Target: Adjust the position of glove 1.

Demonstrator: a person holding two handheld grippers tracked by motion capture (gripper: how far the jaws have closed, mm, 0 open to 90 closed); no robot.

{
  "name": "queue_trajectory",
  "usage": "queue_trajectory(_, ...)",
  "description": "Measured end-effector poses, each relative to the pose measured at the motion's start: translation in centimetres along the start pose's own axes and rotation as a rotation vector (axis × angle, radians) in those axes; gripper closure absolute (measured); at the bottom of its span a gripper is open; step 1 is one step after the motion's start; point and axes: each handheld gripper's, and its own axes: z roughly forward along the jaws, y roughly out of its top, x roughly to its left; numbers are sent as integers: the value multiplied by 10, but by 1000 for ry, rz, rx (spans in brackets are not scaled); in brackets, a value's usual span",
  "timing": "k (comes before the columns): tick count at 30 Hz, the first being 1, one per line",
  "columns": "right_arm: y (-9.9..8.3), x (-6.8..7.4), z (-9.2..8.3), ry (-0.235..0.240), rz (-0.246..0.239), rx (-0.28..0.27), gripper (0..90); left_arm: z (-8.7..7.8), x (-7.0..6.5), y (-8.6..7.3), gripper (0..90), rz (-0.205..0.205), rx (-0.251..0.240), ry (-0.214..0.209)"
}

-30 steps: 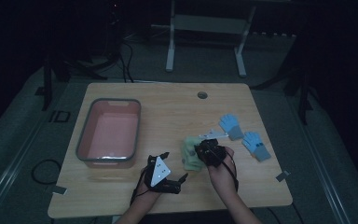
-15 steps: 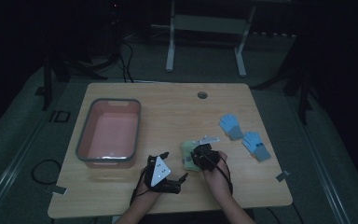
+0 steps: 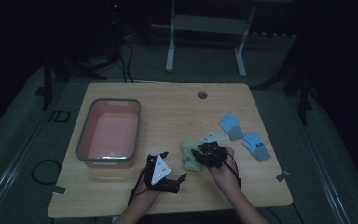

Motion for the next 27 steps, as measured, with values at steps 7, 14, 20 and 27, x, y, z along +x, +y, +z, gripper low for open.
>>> queue_trajectory(7, 2, -27, -9, 106, -49, -51, 594, 1, -4, 11, 83, 21, 43, -104)
queue_trajectory(14, 12, -49, -3, 183, -80, -65, 544, 12, -6, 22, 176, 128, 62, -172)
queue_trajectory(20, 15, -62, 14, 228, -61, -42, 514, 26, -10, 29, 294, 224, 100, -241)
queue_trajectory(27, 16, -67, 34, 287, -19, -10, 488, 49, -12, 29, 376, 308, 216, -293)
